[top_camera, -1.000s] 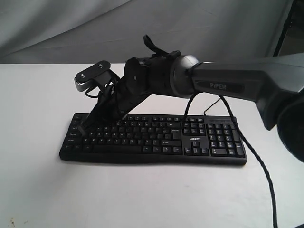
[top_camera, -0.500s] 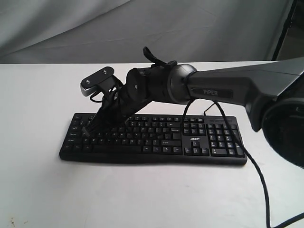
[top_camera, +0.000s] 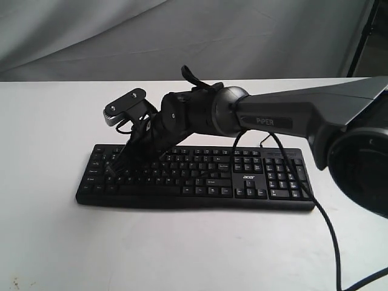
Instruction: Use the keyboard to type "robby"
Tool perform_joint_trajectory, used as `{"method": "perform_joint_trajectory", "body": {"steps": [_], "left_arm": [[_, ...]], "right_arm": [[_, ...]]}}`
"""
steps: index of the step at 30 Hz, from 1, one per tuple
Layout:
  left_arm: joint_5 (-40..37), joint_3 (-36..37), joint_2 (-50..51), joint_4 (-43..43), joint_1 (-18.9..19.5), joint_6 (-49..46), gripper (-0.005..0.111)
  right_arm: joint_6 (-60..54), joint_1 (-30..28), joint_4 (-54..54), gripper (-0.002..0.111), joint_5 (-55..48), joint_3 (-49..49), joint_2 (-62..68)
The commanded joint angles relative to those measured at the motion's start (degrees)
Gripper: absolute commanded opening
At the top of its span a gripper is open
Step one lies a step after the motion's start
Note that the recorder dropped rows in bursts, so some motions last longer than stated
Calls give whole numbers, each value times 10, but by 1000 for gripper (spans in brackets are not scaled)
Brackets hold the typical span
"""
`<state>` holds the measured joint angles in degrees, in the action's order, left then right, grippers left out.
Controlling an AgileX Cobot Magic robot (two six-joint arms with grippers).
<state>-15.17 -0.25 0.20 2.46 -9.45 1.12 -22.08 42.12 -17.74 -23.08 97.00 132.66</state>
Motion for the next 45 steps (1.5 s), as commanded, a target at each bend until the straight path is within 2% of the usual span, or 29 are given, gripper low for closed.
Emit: {"method": "perform_joint_trajectory", "body": {"steps": [1,18,22,29,33,45], "left_arm": [[4,2,-2,3,-4,2,0],[4,2,-2,3,-4,2,0],[4,2,-2,3,-4,2,0],[4,2,-2,3,-4,2,0],[4,2,-2,3,-4,2,0],[4,2,-2,3,-4,2,0]], "right_arm": [[-4,-3,8,0,10,4,2],[-1,-3,14,0,4,4,19],[18,-14,31,0,-17,4,-14],[46,-48,43,0,-16,-98,-117],[46,-62,36,0,31,-168,-137],[46,-63,36,0,42,-180,-120]]}}
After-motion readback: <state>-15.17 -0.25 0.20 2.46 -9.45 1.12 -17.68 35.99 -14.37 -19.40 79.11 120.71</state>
